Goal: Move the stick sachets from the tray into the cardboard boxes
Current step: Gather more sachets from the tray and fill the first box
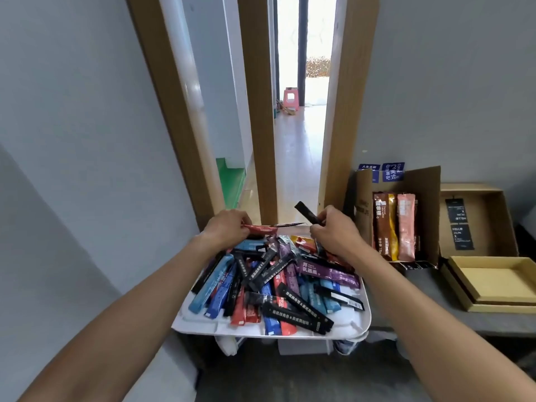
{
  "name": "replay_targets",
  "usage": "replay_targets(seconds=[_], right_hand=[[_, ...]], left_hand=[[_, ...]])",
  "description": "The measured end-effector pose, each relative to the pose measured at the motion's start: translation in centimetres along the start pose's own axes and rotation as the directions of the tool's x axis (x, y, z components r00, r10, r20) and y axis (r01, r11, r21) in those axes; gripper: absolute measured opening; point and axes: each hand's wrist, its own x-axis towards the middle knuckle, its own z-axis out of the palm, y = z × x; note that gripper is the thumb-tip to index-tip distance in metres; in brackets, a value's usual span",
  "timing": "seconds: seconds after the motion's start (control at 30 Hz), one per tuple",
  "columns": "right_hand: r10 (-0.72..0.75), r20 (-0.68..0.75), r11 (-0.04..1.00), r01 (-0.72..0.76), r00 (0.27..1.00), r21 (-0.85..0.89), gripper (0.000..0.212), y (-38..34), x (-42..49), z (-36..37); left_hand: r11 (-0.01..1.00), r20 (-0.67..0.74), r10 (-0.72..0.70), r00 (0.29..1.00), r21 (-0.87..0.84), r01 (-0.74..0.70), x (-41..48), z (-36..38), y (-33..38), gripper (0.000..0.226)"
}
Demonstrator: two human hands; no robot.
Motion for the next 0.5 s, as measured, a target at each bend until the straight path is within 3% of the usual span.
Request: replay_targets(seconds=[0.1,0.4,0.5], right_hand=[[0.0,0.058,1.0,-0.001,0.998,0.03,0.021,-0.4,0.6,1.0],[-0.185,0.301,0.982,0.19,0.936,0.014,0.008,-3.9,0.8,3.9],[-0.214,0.277,0.976,0.215,0.937,0.027,0.008,-4.2,1.3,4.3]], left_hand=[[0.995,-0.024,-0.075,0.997,0.056,0.077,-1.0,-1.2,-1.0,0.015],[0.952,-0.06,-0.273,0.96,0.13,0.278,-3.6,-3.0,-2.9,0.007],[0.949,-0.047,-0.287,0.957,0.125,0.29,-4.1,-3.2,-3.0,0.01]])
